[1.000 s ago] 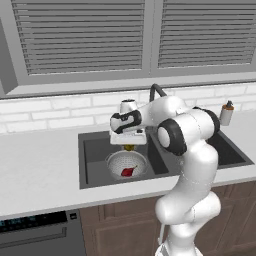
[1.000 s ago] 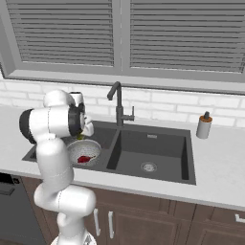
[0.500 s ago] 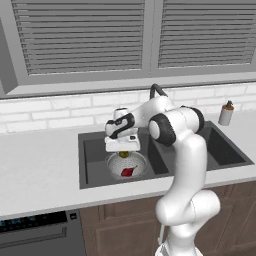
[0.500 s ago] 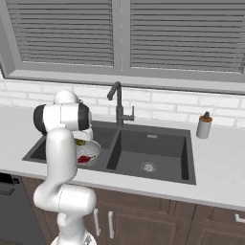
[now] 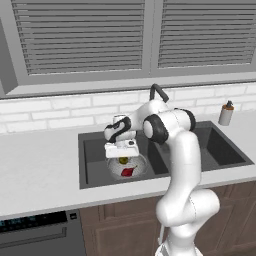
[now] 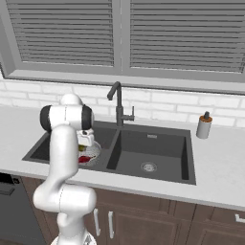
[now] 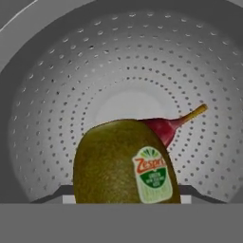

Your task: Put the colander in the sink, put the pear, kiwi in the colander, and turn on the sink faucet and pour water over the colander.

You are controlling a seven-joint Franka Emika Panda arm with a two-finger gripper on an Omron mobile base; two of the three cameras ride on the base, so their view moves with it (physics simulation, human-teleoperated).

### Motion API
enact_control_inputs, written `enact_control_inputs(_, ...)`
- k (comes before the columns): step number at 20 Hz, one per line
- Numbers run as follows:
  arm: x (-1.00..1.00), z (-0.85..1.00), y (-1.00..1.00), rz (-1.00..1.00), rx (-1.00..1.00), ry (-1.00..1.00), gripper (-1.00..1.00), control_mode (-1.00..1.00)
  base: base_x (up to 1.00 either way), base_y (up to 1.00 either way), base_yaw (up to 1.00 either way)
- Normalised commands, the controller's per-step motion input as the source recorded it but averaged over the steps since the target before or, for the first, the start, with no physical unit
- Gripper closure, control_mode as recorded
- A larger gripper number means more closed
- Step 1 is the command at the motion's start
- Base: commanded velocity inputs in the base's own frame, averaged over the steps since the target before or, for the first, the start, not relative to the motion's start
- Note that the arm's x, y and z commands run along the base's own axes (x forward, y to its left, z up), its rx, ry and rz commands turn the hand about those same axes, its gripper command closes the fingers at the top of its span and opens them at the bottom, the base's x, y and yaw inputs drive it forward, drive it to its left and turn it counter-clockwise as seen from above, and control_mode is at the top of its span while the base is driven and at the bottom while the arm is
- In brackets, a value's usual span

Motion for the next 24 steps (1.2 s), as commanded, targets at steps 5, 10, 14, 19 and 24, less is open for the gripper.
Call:
enact_control_inputs(5,-0.01,-0.20,0.00,-0.02,0.00,0.05,1.00,-1.00,0.00,0.00,0.00)
enact_control_inputs(10,-0.06,-0.14,0.00,-0.02,0.00,0.04,1.00,-1.00,0.00,0.00,0.00)
enact_control_inputs(14,-0.18,-0.03,0.00,0.00,0.00,0.01,-1.00,-1.00,0.00,0.00,0.00)
enact_control_inputs(19,-0.28,0.00,0.00,0.00,-0.02,0.00,-1.00,-1.00,0.00,0.00,0.00)
enact_control_inputs(24,-0.44,0.14,0.00,0.00,0.00,0.00,-1.00,-1.00,0.00,0.00,0.00)
